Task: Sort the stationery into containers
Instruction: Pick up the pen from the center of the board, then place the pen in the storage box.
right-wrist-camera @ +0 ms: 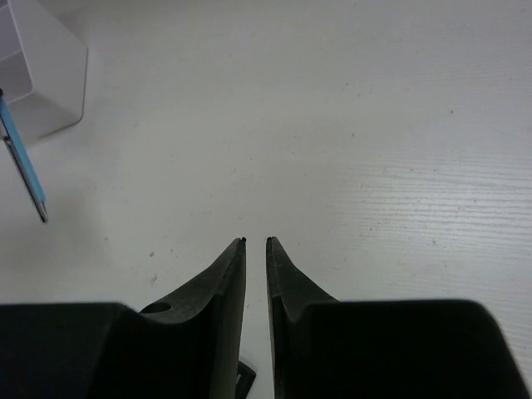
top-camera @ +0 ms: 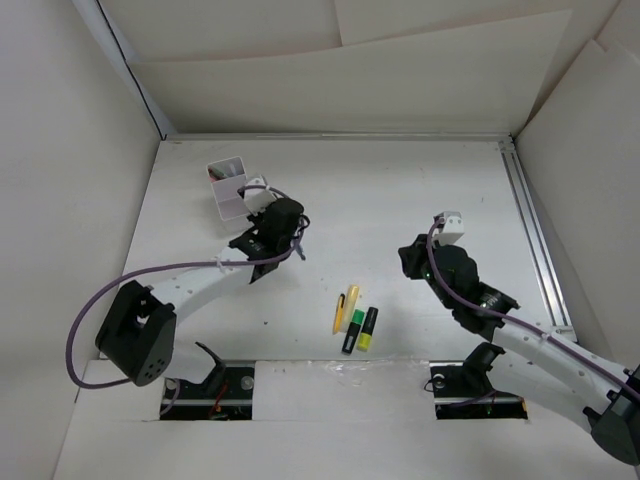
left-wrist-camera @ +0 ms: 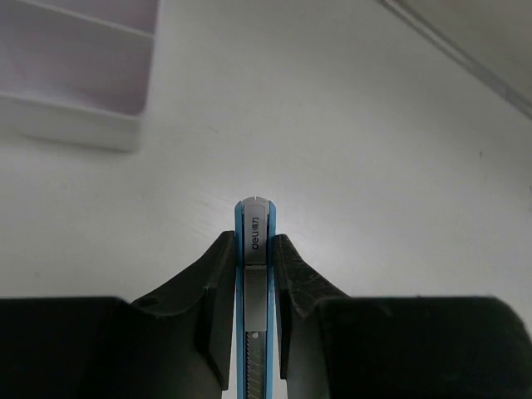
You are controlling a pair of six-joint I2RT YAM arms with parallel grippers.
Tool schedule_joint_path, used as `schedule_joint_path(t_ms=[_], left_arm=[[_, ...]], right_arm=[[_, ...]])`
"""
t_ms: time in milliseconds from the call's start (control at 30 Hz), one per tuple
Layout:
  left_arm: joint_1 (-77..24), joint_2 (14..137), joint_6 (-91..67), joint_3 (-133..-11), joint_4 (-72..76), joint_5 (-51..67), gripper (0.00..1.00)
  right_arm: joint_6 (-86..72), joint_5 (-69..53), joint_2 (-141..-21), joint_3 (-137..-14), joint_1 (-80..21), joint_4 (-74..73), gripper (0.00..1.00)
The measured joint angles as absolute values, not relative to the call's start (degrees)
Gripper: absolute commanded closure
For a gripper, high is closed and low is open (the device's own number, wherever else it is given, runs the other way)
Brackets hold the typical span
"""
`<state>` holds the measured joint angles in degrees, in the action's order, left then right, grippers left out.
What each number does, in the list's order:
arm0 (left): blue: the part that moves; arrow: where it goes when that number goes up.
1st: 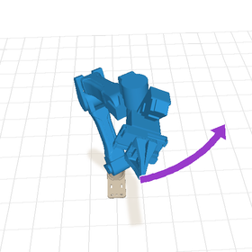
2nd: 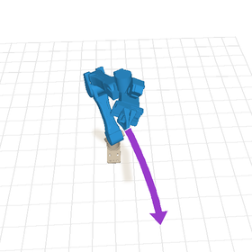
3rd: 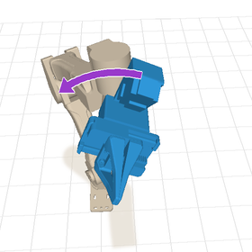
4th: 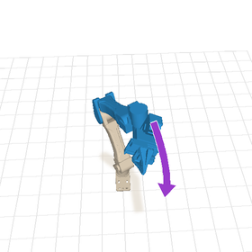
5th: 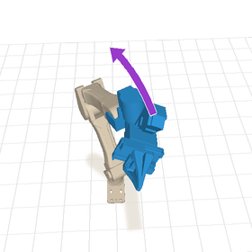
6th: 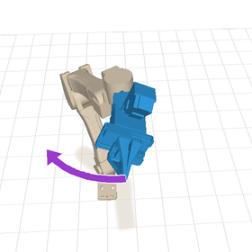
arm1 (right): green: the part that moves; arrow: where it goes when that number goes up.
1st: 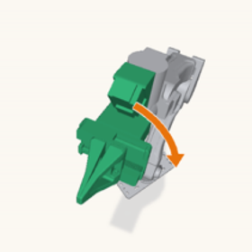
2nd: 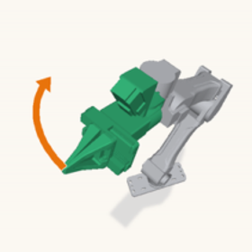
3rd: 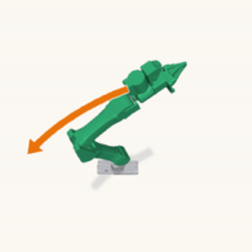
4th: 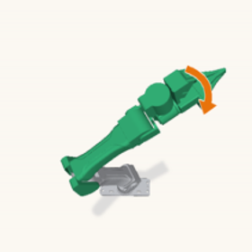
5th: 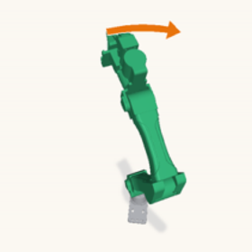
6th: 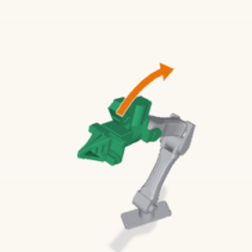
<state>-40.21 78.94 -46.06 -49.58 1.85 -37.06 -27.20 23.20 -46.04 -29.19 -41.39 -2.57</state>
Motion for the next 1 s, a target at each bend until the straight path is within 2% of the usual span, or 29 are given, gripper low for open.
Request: schedule_joint_path(t_ms=[300, 600, 1000], left_arm=[[-30.7, 78.9, -42.8, -49.9, 11.6, -50.9, 1.00], [-18.5, 83.9, -35.2, -55.2, 18.5, -54.2, 1.00], [-18.0, 89.8, -22.7, -55.5, 30.3, -56.5, 1.00]], right_arm=[[-27.2, 22.3, -45.9, -29.2, -41.2, -2.6, 0.78], [-27.2, 21.8, -45.4, -29.2, -41.2, -2.5, 0.78], [-26.8, 20.7, -43.7, -29.2, -41.2, -2.0, 0.78]])
